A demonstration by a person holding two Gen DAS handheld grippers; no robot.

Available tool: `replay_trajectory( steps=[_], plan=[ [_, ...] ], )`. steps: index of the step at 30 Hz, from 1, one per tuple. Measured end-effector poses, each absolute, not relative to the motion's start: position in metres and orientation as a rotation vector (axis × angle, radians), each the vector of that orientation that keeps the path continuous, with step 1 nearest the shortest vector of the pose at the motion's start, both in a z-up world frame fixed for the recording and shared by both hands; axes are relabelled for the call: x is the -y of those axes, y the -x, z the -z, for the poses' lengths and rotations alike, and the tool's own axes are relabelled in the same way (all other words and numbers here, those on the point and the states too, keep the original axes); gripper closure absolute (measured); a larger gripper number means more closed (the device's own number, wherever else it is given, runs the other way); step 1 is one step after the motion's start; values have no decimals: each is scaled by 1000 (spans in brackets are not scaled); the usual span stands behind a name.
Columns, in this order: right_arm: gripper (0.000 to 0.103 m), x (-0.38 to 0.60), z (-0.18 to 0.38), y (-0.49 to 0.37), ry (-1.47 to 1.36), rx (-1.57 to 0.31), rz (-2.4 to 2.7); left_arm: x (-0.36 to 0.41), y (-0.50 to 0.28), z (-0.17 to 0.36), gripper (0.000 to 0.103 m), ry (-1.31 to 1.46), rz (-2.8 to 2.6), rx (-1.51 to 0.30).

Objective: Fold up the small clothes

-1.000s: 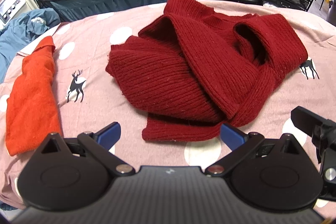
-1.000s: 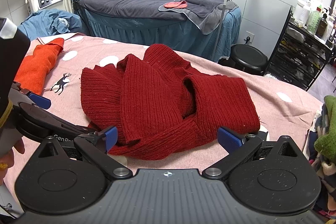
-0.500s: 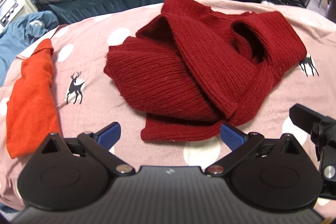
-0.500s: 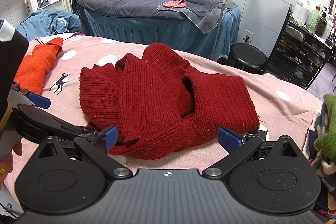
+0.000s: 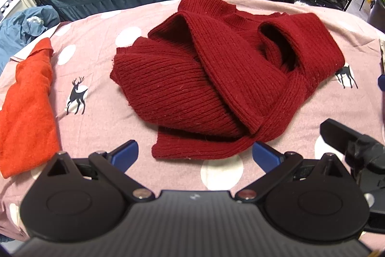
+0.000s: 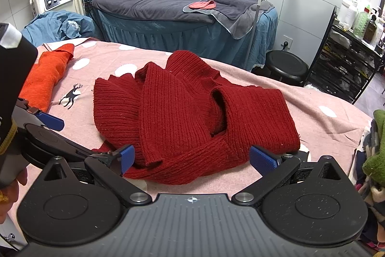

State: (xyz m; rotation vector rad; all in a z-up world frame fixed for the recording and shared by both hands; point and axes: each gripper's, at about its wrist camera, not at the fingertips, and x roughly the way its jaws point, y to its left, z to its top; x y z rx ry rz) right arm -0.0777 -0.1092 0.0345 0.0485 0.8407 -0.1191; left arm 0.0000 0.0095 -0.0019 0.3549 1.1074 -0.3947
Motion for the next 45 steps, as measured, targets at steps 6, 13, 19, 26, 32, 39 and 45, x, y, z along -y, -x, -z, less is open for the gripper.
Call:
replay_trajectory(
  steps=[6,13,19,26,32,39,45],
  plan=[
    [0,107,-35,76,-54,-847,121,-9,-1,5,0,-378,384,-1106],
    [0,107,-34,72,-53,-859,123,-20,-10,10,0,-340,346,-1130],
    [0,108,-35,68,-51,-850,125,-30,-20,9,0,-331,326,-1122],
    [0,112,-33,65,-69,-835,143,-38,-37,12,0,-245,308,-1136],
    [0,115,-29,61,-96,-833,147,-36,-50,14,0,-220,307,-1109],
    [0,117,-11,46,-155,-816,168,-26,-72,30,0,-221,274,-1124],
    [0,123,13,20,-220,-866,221,-31,-82,37,0,-173,255,-1149]
  ],
)
